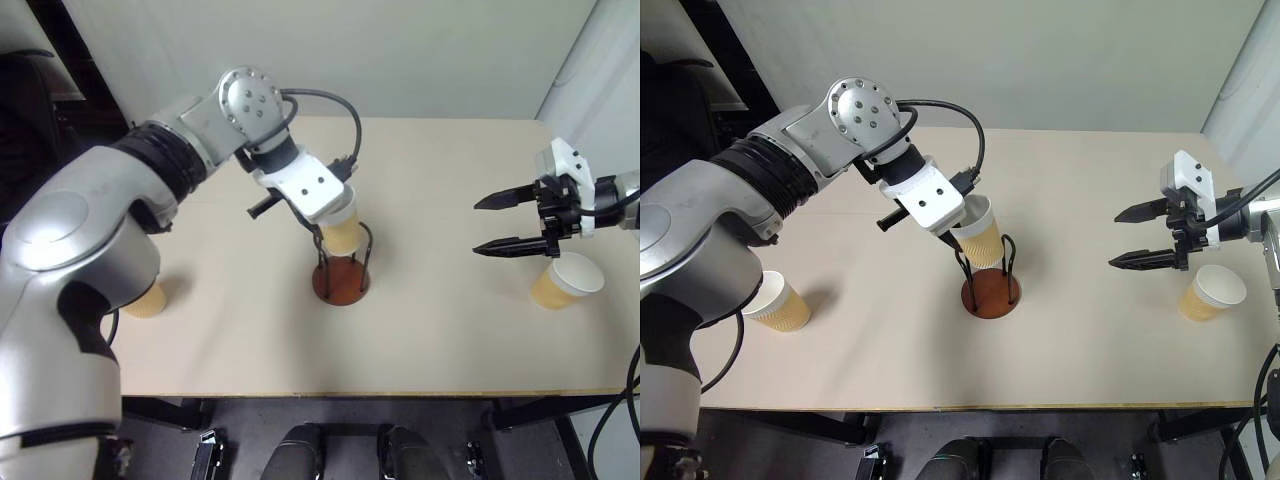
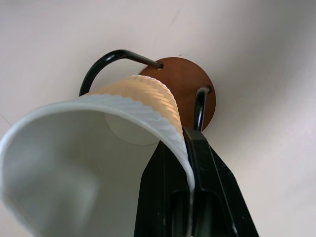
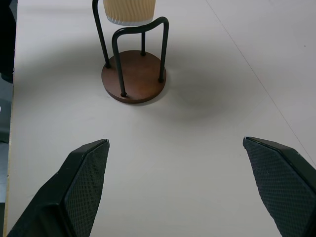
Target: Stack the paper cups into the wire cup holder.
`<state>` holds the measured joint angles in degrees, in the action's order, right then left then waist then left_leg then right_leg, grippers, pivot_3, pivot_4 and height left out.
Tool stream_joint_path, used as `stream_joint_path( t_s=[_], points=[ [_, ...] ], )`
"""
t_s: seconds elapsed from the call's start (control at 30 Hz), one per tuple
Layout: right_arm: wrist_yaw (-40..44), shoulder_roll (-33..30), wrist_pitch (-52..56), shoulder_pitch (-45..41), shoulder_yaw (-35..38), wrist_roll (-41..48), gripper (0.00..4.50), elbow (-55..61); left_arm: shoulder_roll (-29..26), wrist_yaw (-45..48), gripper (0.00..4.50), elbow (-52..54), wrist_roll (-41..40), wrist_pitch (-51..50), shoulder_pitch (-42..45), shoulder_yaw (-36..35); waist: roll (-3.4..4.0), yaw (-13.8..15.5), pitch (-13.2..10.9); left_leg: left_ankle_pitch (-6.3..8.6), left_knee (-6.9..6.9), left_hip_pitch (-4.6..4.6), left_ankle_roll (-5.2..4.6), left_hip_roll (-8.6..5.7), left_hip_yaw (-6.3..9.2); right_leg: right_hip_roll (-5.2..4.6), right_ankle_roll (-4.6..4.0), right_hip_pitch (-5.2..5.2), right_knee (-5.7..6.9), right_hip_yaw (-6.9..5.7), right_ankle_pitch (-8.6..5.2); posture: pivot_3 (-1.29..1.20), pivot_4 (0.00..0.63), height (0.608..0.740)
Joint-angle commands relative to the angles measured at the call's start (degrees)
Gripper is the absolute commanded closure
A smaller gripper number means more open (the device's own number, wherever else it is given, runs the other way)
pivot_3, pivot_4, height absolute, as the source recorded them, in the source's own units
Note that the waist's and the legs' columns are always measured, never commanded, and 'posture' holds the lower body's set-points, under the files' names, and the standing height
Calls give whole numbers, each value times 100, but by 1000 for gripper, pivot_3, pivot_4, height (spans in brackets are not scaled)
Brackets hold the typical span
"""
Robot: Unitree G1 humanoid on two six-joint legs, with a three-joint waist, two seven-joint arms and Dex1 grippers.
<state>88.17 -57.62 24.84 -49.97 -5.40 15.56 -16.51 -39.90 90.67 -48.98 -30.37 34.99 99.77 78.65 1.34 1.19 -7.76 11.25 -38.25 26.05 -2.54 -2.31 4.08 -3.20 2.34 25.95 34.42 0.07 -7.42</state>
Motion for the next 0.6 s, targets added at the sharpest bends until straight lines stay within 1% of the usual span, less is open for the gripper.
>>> stream_joint_path(
  t_s=[0.03, 0.37, 0.47, 0.6],
  points=[
    [-60, -70, -16, -64, 211, 59, 0, 139, -68, 183, 4468, 101, -156, 79, 238, 31, 0, 1, 0, 0, 0, 0, 0, 0, -1, 0, 0, 0, -1, 0, 0, 0, 150, 740],
    [-134, -76, 19, -3, 248, 96, 0, 210, -15, 183, 4468, -19, -60, 187, 327, 288, 0, 1, 0, 2, 1, 1, 0, 0, 0, 0, 0, -2, -6, -1, 0, 0, 150, 740],
    [-152, -74, 17, 0, 248, 97, 0, 214, 3, 183, 3844, -40, -47, 205, 332, 317, 1, 1, 0, 3, 1, 1, -1, 0, 1, 0, 0, -2, -7, -1, 1, 0, 150, 740],
    [-161, -70, 0, -5, 240, 93, 0, 204, 4, 183, 2466, -69, -16, 224, 359, 386, 1, 2, 0, 4, 1, 0, 0, 0, 0, 0, 0, -3, -8, -1, 1, 0, 150, 740]
  ],
)
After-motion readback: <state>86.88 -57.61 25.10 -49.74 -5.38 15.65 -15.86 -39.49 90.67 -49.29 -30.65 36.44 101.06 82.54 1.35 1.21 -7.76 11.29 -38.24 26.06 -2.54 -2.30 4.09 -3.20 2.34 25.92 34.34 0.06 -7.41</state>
